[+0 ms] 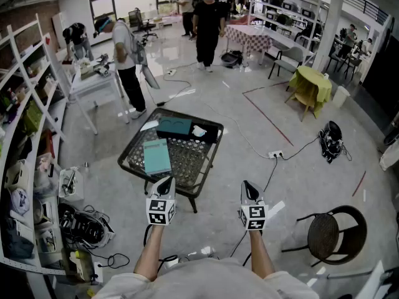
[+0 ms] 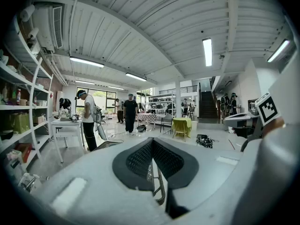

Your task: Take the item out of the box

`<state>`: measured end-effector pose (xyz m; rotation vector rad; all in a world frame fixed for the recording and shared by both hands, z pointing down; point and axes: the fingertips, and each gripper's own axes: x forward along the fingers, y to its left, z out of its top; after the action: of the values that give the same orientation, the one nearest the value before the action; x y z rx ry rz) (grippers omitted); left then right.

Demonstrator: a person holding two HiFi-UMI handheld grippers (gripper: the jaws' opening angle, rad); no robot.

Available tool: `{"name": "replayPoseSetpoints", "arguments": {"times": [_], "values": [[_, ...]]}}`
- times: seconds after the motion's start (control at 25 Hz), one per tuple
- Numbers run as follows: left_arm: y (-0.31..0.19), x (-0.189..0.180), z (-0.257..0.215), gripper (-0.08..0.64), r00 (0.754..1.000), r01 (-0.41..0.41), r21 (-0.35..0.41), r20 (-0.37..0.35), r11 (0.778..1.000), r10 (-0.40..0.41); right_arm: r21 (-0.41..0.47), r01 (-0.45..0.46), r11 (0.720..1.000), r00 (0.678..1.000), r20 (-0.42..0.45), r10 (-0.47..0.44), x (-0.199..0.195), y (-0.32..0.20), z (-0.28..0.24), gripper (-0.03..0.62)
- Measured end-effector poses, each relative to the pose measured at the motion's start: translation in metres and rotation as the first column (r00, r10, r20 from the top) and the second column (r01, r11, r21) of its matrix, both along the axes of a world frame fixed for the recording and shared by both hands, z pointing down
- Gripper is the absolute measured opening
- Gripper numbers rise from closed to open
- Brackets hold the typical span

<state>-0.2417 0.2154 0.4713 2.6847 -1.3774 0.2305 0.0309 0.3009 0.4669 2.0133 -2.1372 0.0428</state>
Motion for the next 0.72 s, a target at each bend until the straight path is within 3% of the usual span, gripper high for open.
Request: {"name": "replayPoseSetpoints", "arguments": {"times": [0.72], "values": [[0.003, 0.010, 0.007, 0.006, 1.000, 0.014, -0.013, 0.012, 1.000, -0.013, 0.024, 0.048, 0.999, 0.999, -0.002, -0.048, 0.004, -0.002, 0.004, 0.000]]}}
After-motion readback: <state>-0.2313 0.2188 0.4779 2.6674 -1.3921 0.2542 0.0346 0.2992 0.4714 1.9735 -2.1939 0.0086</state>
